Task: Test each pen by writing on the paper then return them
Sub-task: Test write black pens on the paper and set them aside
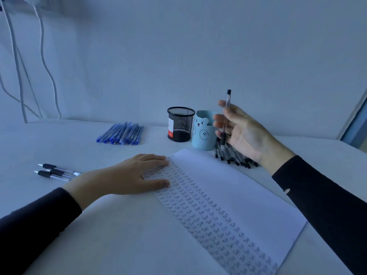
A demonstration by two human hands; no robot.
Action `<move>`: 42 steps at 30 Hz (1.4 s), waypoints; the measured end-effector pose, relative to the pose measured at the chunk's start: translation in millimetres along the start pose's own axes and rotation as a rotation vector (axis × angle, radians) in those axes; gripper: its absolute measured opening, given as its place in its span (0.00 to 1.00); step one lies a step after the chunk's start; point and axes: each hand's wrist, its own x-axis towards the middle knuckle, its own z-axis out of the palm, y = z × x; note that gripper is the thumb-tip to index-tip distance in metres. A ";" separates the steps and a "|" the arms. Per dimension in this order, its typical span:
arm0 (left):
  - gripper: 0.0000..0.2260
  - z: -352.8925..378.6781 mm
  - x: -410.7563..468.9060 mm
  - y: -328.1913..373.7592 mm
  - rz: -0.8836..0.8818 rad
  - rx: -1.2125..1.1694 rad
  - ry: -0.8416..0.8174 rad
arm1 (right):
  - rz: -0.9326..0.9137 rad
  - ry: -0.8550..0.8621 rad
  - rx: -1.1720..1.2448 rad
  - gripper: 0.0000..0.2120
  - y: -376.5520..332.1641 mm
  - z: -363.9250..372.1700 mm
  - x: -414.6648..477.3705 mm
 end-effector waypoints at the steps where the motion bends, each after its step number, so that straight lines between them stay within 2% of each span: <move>1: 0.42 0.3 0.1 -0.5 0.002 -0.004 0.001 | -0.028 0.011 -0.030 0.07 -3.1 -2.7 0.0; 3: 0.41 1.2 0.5 -1.2 0.004 -0.004 -0.001 | -0.138 0.088 -0.242 0.04 -7.6 -11.6 1.9; 6: 0.41 2.1 1.7 -2.5 0.007 -0.004 0.002 | -0.291 0.234 -0.540 0.07 -6.6 -33.5 2.6; 11: 0.42 2.6 2.5 -4.6 0.009 -0.014 -0.016 | -0.384 0.385 -1.000 0.05 19.3 -68.4 -0.3; 14: 0.42 2.6 2.4 -4.8 0.015 -0.017 -0.007 | -0.434 0.343 -1.202 0.05 32.7 -69.6 0.1; 16: 0.42 2.6 2.2 -4.6 0.016 -0.025 -0.009 | -0.383 0.262 -1.366 0.06 41.4 -66.5 -0.2; 21: 0.42 3.4 2.8 -6.5 0.029 -0.010 -0.015 | -0.427 0.286 -1.699 0.23 48.8 -64.5 -2.1; 23: 0.42 3.9 2.9 -7.1 0.031 -0.002 -0.011 | -0.388 0.284 -1.719 0.25 46.5 -64.9 -2.5; 27: 0.41 0.5 1.2 -6.2 0.035 0.000 -0.013 | -0.577 0.287 -1.652 0.19 47.1 -47.3 0.8; 32: 0.29 -35.1 -16.1 -13.3 -0.088 -0.091 0.040 | -0.695 -0.009 -1.485 0.11 64.7 16.2 2.5; 34: 0.19 -54.6 -25.0 -23.5 -0.142 -0.124 0.039 | -0.678 -0.138 -1.460 0.11 77.0 31.4 5.6; 36: 0.11 -72.9 -36.6 -36.4 -0.204 -0.103 -0.004 | -0.625 -0.222 -1.395 0.10 87.0 41.2 11.1; 37: 0.10 -81.2 -43.2 -42.9 -0.230 -0.094 -0.041 | -0.593 -0.248 -1.355 0.09 90.3 44.8 13.2; 42: 0.18 -97.3 -63.0 -59.9 -0.353 0.029 -0.343 | -0.544 -0.285 -1.197 0.09 98.1 42.1 16.9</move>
